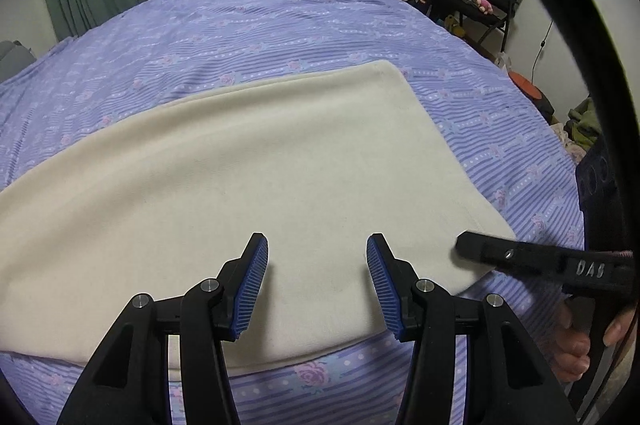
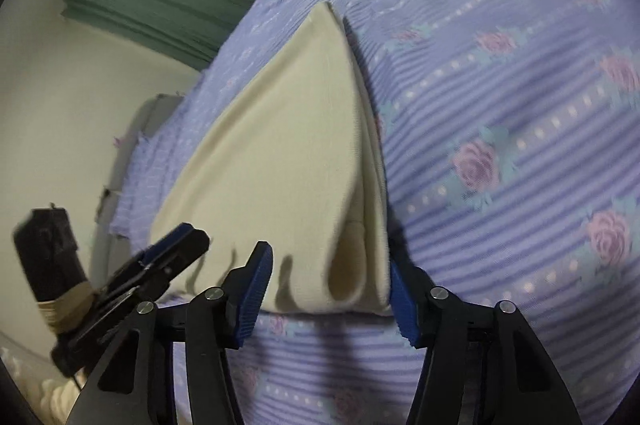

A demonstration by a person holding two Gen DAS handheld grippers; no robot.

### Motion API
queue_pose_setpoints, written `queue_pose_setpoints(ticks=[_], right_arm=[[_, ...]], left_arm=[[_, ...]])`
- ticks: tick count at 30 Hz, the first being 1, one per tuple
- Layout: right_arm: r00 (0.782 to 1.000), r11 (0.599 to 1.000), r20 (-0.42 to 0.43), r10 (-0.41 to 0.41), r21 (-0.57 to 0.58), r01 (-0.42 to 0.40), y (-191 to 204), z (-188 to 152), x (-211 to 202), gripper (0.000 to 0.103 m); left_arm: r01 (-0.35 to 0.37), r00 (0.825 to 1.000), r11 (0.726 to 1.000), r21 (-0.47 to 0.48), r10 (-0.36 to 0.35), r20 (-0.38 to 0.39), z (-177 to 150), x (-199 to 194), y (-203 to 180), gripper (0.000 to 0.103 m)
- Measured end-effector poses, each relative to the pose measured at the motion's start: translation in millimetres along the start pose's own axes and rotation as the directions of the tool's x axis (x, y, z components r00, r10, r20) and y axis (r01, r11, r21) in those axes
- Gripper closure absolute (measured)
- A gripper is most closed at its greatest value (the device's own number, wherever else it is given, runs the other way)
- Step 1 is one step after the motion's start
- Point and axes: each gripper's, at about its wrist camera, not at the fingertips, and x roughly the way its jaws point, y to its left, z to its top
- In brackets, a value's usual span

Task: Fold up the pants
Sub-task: 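Grasp the folded trouser edge with the right tool and lift it, then fold the held edge over the trousers and open the right tool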

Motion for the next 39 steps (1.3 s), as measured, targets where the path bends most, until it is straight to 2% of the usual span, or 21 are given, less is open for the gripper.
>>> queue_pose_setpoints(ticks=[4,7,10,12,15,19,21,24,26,29,31,33,39], right_arm=[[0.997,0.996,-0.009,0.075,0.057,-0.074,-18,11,8,0.055],[0.988,0.988,-0.046,0.144,0.071,-0.141,-24,31,23,0.056],[0.977,0.981,-0.093,0.191,0.035,-0.188,-22,46,36,0.058],[0.969,0.975,-0.117,0.219,0.060,-0.213,-26,54,44,0.069],[0.963,0.967,-0.112,0.244,0.102,-0.233,-25,64,53,0.071],[0.975,0.980,-0.124,0.183,0.095,-0.172,-10,70,65,0.072],[0.987,0.983,-0.104,0.123,0.149,-0.107,-7,73,67,0.079],[0.996,0.986,-0.053,0.076,0.153,-0.067,11,72,57,0.088],[0.999,0.994,0.000,0.037,0.105,-0.036,43,69,40,0.089],[0.997,0.997,0.038,-0.061,-0.040,0.063,103,66,25,0.089],[0.990,0.981,0.065,-0.126,-0.139,0.134,143,64,17,0.089],[0.971,0.941,0.094,-0.218,-0.244,0.235,193,58,19,0.089],[0.948,0.893,0.085,-0.307,-0.320,0.317,291,55,43,0.089]], left_arm=[[0.001,1.000,1.000,0.009,-0.001,-0.014,-1,5,-2,0.052],[0.002,1.000,1.000,0.013,-0.002,-0.023,-1,9,-5,0.052],[0.010,1.000,1.000,0.000,-0.010,-0.026,1,10,-6,0.052],[0.007,1.000,1.000,-0.001,-0.007,-0.027,2,10,-6,0.052],[-0.011,1.000,1.000,-0.003,0.011,-0.023,8,7,-5,0.052],[-0.025,0.999,0.997,-0.068,0.023,-0.031,18,1,9,0.052],[-0.040,0.998,0.995,-0.087,0.036,-0.041,21,-2,16,0.052],[-0.045,0.999,0.993,-0.106,0.041,-0.034,24,-19,30,0.052],[-0.062,0.998,0.994,-0.088,0.061,-0.016,25,-35,41,0.052],[-0.070,0.997,0.993,-0.097,0.073,0.027,27,-62,63,0.052],[-0.049,0.997,0.991,-0.122,0.055,0.046,29,-76,81,0.052],[-0.043,0.998,0.991,-0.127,0.050,0.045,33,-86,98,0.052],[-0.047,0.997,0.985,-0.169,0.057,0.058,36,-142,177,0.050]])
